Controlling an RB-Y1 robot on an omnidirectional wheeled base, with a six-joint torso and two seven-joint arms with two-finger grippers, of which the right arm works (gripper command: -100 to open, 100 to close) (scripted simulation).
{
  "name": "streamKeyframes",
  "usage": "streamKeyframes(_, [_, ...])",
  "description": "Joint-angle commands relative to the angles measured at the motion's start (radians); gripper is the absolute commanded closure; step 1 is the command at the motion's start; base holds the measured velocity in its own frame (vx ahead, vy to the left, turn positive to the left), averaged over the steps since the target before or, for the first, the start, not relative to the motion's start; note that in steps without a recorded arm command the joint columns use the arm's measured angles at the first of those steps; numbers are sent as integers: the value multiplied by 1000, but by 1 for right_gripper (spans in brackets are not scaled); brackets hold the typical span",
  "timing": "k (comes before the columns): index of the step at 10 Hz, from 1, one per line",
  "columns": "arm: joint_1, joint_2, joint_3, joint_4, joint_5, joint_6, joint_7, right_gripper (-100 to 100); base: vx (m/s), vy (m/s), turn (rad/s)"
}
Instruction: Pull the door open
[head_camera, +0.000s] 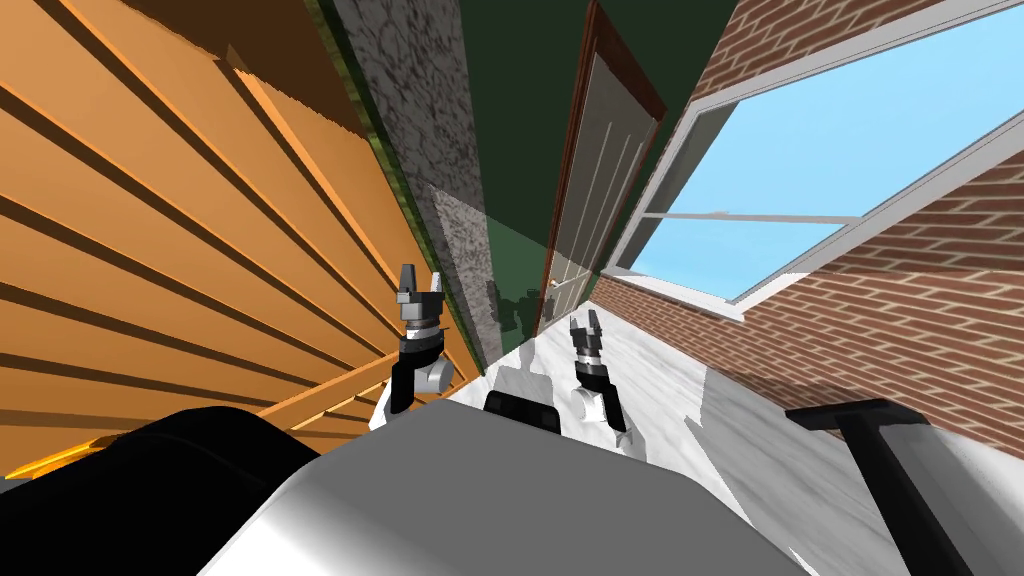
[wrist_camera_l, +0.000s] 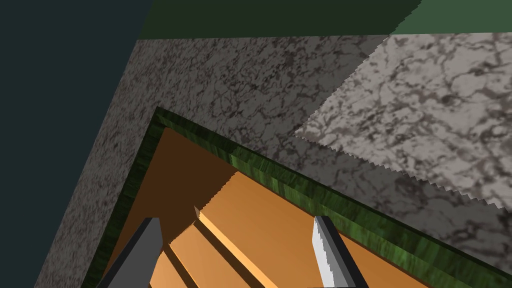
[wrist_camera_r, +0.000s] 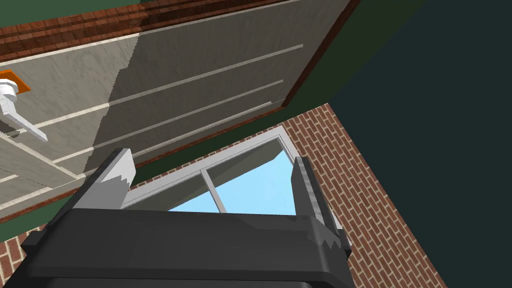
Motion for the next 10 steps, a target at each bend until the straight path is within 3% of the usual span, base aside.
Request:
streamKeyframes(1, [-24, -5, 17, 50, -18, -12, -5, -100, 62, -75, 144])
streamKeyframes(7, [-81, -34, 84, 195, -82, -50, -22, -100, 69, -88, 147])
streamKeyframes(8, [-81, -34, 84, 195, -82, -50, -22, -100, 41, -55, 44])
streamKeyframes(10, [-100, -44, 107, 243, -104, -62, -28, -100, 47, -53, 129])
